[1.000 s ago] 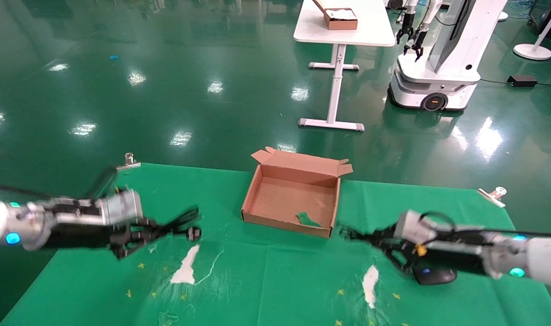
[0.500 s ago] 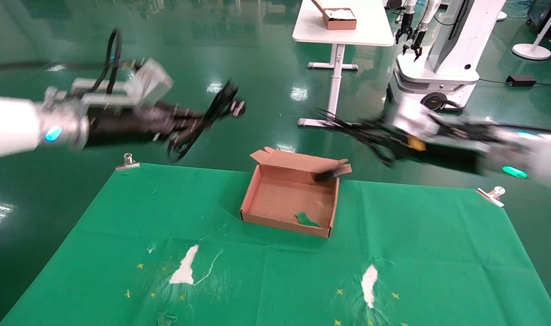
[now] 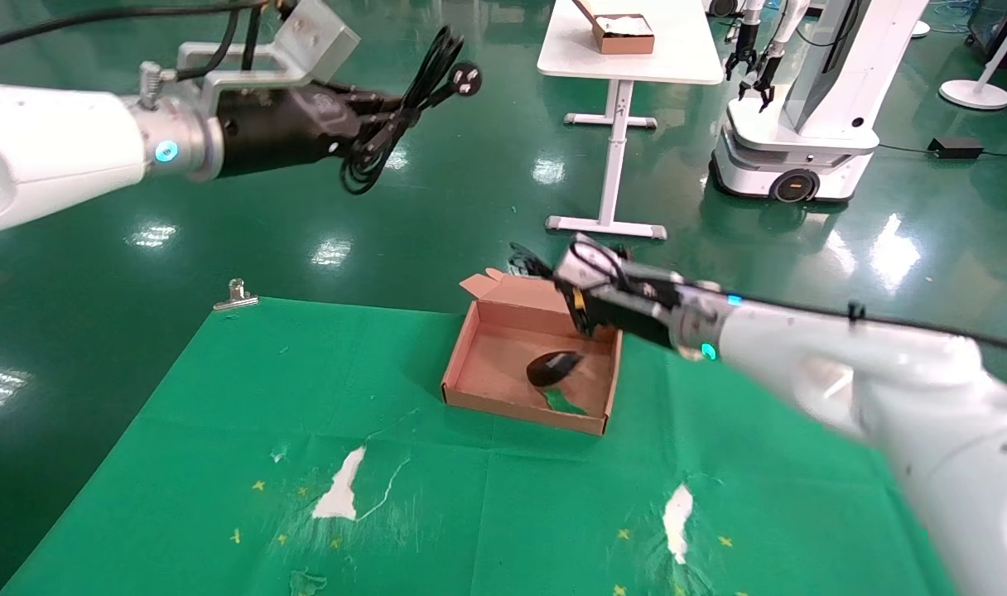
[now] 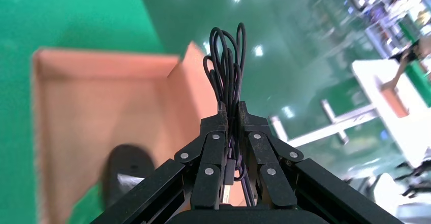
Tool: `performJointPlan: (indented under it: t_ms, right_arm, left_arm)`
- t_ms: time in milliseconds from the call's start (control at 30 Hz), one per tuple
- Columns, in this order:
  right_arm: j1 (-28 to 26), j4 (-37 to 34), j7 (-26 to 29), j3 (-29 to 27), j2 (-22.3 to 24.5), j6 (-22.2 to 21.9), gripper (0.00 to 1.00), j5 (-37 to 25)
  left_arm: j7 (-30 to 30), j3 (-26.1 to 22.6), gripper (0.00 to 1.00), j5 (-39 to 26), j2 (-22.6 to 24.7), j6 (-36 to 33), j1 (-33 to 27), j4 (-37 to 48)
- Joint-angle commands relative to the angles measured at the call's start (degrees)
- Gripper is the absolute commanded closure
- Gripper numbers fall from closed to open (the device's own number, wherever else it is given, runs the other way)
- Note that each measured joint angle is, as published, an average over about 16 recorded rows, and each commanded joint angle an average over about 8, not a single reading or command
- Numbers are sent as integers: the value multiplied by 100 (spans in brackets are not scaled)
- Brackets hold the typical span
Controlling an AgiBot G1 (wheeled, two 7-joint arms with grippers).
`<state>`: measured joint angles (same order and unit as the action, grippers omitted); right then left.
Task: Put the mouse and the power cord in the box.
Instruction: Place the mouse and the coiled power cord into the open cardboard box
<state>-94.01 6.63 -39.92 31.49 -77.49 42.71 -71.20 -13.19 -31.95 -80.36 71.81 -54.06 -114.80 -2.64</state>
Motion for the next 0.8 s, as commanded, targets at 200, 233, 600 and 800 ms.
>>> performJointPlan:
  t_ms: [200,233,600,800]
  right_arm:
    - [337,-15,81,92,-40,-115,78,62]
    - [359,-11,104,104,-39,-98,65,73]
    - [393,51,210,211,-21,-47,0,196]
    - [320,11,77,224,19,-99,0,281]
  left_arm:
    - [-177,-13,100,-14,-165,-325,79,69]
    - [-189,-15,100,-16,-173,-365,91,77]
    - [-337,-69,100,-90,-54,-566,155,63]
    - [-502,-161,100,-221,159,-491,222,27]
